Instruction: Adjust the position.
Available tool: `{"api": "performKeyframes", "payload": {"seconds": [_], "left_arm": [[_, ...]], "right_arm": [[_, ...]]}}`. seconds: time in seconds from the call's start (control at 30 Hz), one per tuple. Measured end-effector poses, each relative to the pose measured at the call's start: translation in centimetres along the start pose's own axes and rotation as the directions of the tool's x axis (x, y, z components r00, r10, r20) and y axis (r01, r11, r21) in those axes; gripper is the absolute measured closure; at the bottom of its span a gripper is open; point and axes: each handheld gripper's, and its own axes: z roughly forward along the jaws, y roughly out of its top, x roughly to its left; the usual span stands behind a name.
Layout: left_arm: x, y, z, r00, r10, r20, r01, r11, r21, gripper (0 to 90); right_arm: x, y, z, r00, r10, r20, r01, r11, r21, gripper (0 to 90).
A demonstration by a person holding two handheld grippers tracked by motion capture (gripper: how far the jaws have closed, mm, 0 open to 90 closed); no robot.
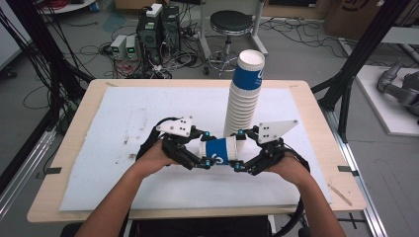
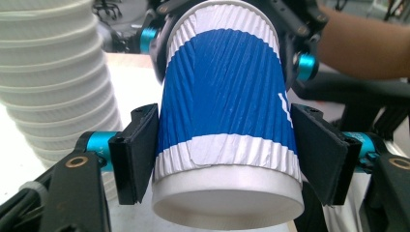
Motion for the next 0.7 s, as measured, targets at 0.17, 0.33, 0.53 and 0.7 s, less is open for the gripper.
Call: {"api": "performKeyframes", "payload": {"seconds": [0.17, 0.33, 0.53, 0.7], "left_arm": [[0.3, -0.4, -0.6, 0.9995, -0.028, -0.014, 0.027, 0.9963, -0.081, 28.9], [0.4, -0.7, -1.0, 0.9991, -0.041, -0.011, 0.039, 0.9902, -0.134, 28.9], [0.1, -0.6, -0.4, 0.9997, -0.020, 0.016, 0.022, 0.9922, -0.123, 28.8], [0.0, -0.7, -0.3, 0.9996, -0.014, 0.023, 0.016, 0.9971, -0.074, 29.7]], "right_arm": [[-0.5, -0.3, -1.4, 0.9941, 0.108, -0.007, -0.108, 0.979, -0.174, 18.5], [-0.8, -0.8, -2.1, 0.9879, 0.155, -0.007, -0.153, 0.964, -0.217, 17.9], [-0.7, -0.9, -0.9, 0.9860, 0.154, -0.064, -0.163, 0.971, -0.174, 15.3], [-0.5, -0.4, -1.0, 0.9931, 0.097, -0.067, -0.105, 0.985, -0.137, 25.9]]}}
